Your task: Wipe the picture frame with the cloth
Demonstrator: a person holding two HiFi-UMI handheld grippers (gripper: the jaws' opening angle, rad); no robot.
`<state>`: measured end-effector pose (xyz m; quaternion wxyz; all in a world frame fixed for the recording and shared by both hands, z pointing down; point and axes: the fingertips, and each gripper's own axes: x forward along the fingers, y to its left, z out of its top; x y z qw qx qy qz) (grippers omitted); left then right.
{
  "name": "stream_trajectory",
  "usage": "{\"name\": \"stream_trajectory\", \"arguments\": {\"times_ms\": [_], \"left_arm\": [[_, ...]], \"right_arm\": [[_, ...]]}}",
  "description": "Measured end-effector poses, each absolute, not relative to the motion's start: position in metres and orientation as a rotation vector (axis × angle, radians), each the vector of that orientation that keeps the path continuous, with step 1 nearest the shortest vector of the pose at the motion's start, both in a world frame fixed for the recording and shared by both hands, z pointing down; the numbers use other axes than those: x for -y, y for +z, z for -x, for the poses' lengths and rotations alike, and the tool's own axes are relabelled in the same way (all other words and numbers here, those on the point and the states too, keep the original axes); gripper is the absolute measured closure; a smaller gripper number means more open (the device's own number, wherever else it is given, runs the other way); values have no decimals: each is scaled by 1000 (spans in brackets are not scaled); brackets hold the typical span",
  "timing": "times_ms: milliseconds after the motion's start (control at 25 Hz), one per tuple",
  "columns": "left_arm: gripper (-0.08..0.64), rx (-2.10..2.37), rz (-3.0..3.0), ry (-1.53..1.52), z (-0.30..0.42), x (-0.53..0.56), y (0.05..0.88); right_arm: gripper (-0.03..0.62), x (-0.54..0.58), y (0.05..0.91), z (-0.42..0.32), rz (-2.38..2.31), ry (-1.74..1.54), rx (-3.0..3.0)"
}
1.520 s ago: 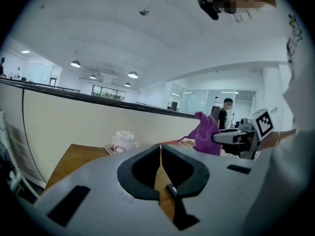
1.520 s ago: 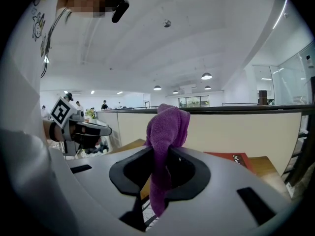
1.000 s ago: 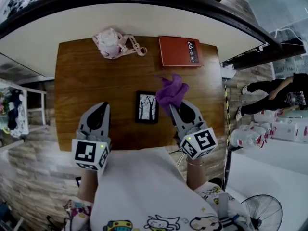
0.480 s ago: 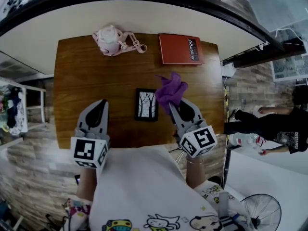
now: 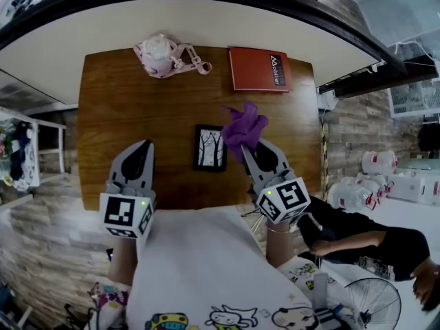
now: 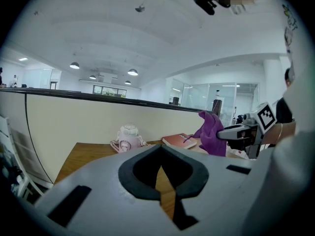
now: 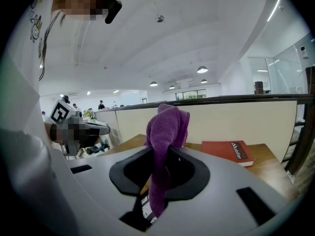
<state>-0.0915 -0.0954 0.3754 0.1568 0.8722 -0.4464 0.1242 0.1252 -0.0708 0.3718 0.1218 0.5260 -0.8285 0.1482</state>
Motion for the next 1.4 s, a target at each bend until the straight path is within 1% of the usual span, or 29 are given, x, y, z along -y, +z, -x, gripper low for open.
{"name": "stream_trajectory", "arguments": {"times_ms": [1400], "left_arm": [[557, 1268, -2536, 374, 89, 97, 376]], "right_arm": [[531, 73, 373, -130, -1566, 441, 2414]]}}
